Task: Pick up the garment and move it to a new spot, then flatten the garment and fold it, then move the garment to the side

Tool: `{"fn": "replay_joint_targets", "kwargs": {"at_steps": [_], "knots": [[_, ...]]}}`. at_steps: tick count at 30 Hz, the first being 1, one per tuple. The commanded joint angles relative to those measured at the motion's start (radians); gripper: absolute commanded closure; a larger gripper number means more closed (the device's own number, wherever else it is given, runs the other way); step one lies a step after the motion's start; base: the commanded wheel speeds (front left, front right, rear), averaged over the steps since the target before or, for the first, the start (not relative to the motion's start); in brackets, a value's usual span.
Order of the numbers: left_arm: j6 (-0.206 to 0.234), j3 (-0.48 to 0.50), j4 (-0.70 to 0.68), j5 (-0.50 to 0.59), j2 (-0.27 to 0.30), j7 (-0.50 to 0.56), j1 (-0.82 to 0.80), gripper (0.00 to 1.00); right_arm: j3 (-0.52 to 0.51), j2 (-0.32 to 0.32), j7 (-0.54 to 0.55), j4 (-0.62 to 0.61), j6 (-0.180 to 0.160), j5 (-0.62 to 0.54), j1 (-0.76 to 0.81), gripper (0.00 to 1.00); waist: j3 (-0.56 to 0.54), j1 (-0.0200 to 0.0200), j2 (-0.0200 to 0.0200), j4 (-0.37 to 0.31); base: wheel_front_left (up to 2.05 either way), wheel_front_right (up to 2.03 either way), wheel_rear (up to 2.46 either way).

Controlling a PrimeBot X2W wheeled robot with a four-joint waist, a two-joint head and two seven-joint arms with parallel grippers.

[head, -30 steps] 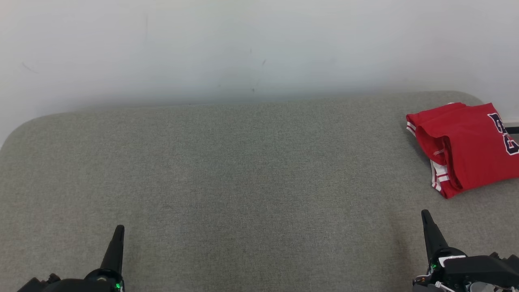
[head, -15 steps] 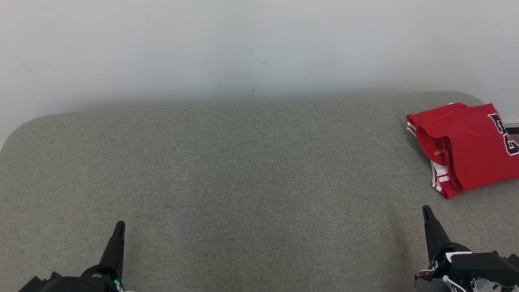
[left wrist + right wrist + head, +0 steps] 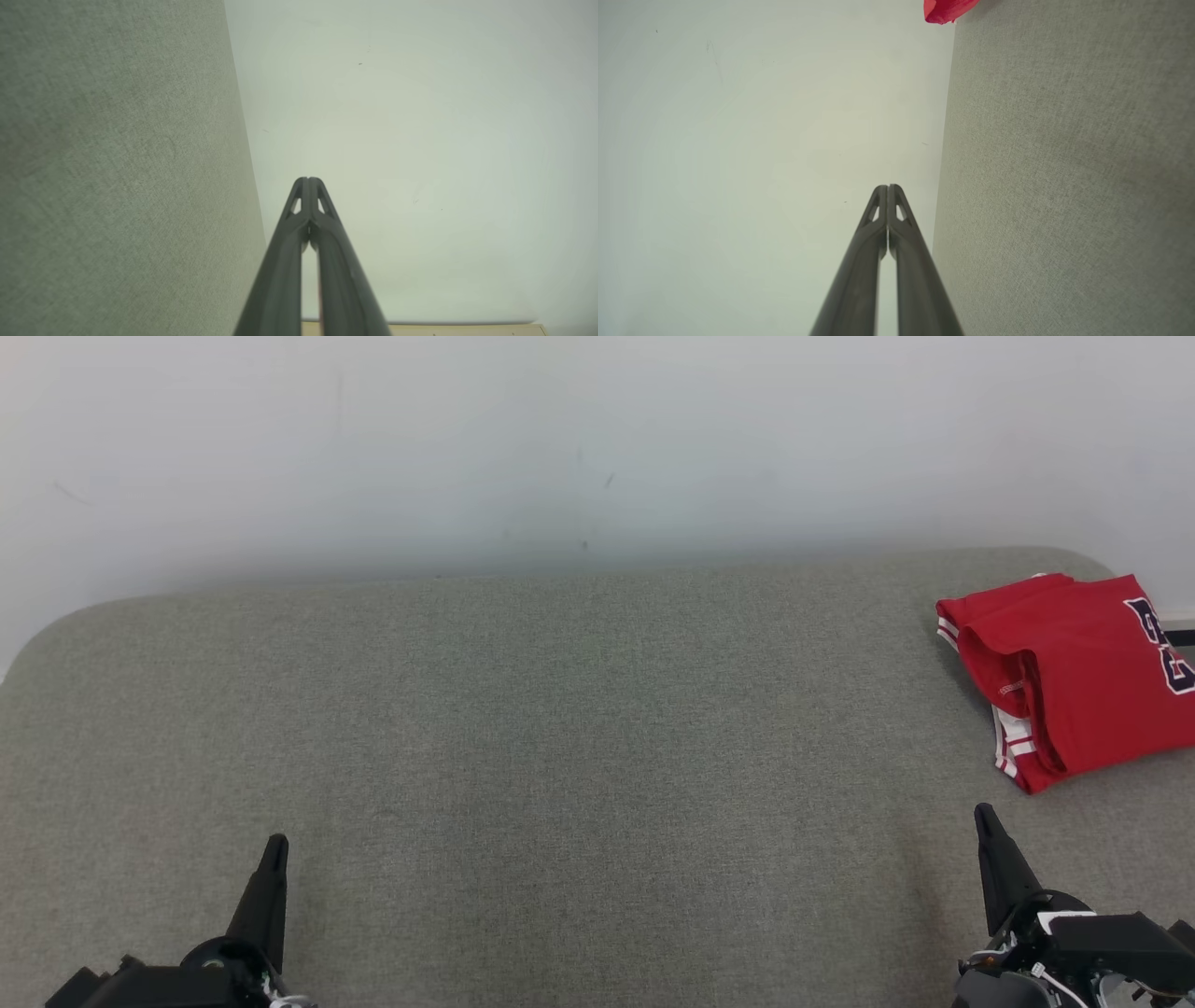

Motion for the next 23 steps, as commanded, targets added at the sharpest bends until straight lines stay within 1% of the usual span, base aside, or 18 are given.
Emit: {"fn": "replay_joint_targets", "kwargs": {"at_steps": [1, 23], "knots": [[-0.002, 0.003, 0.002, -0.004, 0.006, 0.004, -0.007, 1.0, -0.002, 0.003, 0.0, -0.002, -0.002, 0.004, -0.008, 1.0, 0.0, 0.0, 0.0, 0.0, 0.0, 0.0, 0.0], [-0.002, 0.003, 0.002, -0.004, 0.006, 0.004, -0.007, 1.0, -0.006, 0.006, 0.005, -0.001, -0.002, -0.001, -0.008, 1.0, 0.0, 0.0, 0.0, 0.0, 0.0, 0.0, 0.0]]}}
